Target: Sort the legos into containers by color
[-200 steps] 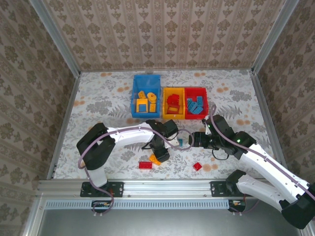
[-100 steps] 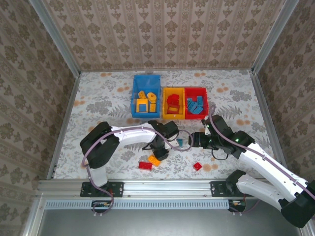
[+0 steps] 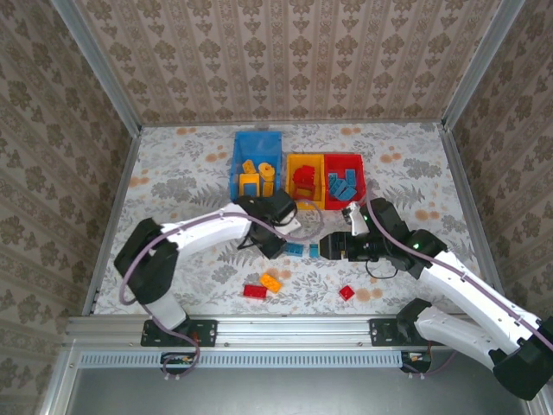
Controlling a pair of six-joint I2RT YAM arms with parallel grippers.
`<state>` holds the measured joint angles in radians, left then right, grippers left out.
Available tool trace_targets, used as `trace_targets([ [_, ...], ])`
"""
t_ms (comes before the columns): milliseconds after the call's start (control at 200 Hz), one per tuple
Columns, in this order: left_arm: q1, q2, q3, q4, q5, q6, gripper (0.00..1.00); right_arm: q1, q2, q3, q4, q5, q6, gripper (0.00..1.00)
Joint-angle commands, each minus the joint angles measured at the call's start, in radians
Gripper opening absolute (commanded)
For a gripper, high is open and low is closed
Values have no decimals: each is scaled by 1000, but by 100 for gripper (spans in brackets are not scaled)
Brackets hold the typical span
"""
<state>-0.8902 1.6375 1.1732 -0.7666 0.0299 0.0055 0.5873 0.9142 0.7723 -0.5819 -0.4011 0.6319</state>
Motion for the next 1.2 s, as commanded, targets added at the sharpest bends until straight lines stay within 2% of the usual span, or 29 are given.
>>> trace_targets([
  [0, 63, -56, 78, -43, -56, -73, 20, -6, 33, 65, 39, -92, -20, 69],
  [165, 204, -17, 248, -83, -92, -103, 20, -5, 181, 180, 91, -53, -23, 67],
  [325, 325, 114, 421, -89, -83, -136, 20, -3, 347, 344, 85, 34, -36, 66],
  [450, 382, 246, 569, -86, -60, -159, 21, -1, 465, 473, 73, 78, -51, 66],
  [575, 415, 400, 732, -94, -56, -208, 21, -3, 588, 613, 11, 142, -52, 65],
  [690, 427, 524, 872, -83, -66, -253, 21, -6, 641, 686, 7, 149, -45, 65],
  [850, 427, 700, 1089, -127, -101, -287, 21, -7, 670, 707, 11, 133, -35, 65],
  [965, 462, 768, 1158, -144, -119, -311, 22, -10, 669, 700, 5, 125, -35, 65],
  [1095, 470, 782, 1166, -146, -109, -320, 29, -17, 657, 677, -4, 119, -47, 65],
  [1195, 467, 762, 1158, -157, -110, -316, 41, -19, 646, 657, -28, 117, -86, 67],
])
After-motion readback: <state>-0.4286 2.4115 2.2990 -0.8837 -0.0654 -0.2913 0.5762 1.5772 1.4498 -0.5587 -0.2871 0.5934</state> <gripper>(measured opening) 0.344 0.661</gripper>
